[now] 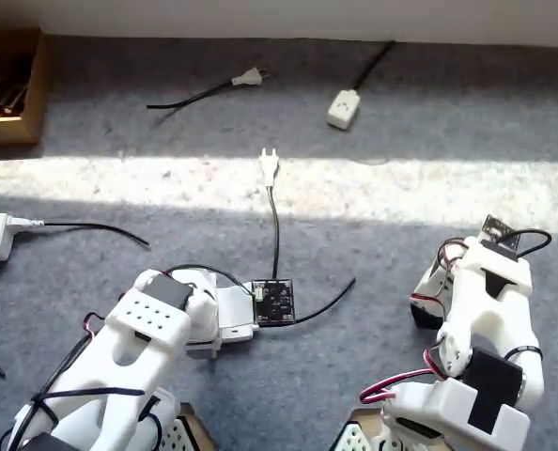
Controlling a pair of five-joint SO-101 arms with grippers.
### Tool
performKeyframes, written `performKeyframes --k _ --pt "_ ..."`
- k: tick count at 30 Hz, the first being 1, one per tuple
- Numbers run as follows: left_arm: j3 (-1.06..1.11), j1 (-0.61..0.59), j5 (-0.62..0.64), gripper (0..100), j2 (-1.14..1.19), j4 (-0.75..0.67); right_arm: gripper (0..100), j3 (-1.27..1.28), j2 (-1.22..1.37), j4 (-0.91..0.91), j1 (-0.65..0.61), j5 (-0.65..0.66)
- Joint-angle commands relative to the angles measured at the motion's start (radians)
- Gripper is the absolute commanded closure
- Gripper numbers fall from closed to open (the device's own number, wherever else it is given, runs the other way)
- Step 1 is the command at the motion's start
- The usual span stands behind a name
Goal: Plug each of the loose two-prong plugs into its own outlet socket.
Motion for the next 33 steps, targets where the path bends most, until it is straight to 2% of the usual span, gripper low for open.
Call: performKeyframes --k 1,3,6,9,12,17,19,21,23,26,28,30,31,33 --pt "-0.022 -0.015 0.002 75 -0.022 -0.014 99.2 -0.005 -0.015 -0.03 0.019 0.011" --pt "-0.076 -0.065 0.009 75 -0.022 -0.014 99.2 -0.005 -0.015 -0.031 0.019 0.011" --pt "-0.219 -0.206 0.083 75 -0.022 -0.014 99.2 -0.012 -0.018 -0.031 0.016 0.011" --pt "-0.367 -0.348 0.169 75 -0.021 -0.008 99.2 -0.058 -0.022 -0.036 -0.045 0.011" --pt "-0.424 -0.427 0.19 75 -0.022 -0.006 99.2 -0.105 -0.024 -0.033 -0.111 0.011" --pt "-0.374 -0.432 0.141 75 -0.022 0.051 99.2 -0.142 -0.022 -0.031 -0.214 0.011" --pt "-0.338 -0.42 0.149 75 -0.019 0.032 99.2 -0.142 -0.021 -0.031 -0.236 0.011" --pt "-0.311 -0.42 0.192 75 -0.013 -0.083 99.2 -0.14 -0.022 -0.03 -0.239 0.006" --pt "-0.257 -0.415 0.259 75 0.005 -0.264 99.2 -0.136 -0.022 -0.019 -0.234 0.005" --pt "-0.194 -0.351 0.304 75 0.107 -0.473 99.2 -0.11 -0.022 0.024 -0.236 0.009" --pt "-0.211 -0.317 0.316 75 0.203 -0.499 99.2 -0.09 -0.024 0.09 -0.234 0.018" --pt "-0.271 -0.303 0.316 75 0.302 -0.496 99.2 -0.064 -0.024 0.165 -0.226 0.132" --pt "-0.302 -0.302 0.316 75 0.349 -0.496 99.2 -0.047 -0.025 0.174 -0.217 0.184" --pt "-0.358 -0.3 0.316 75 0.432 -0.488 99.2 -0.005 -0.041 0.13 -0.185 0.18"
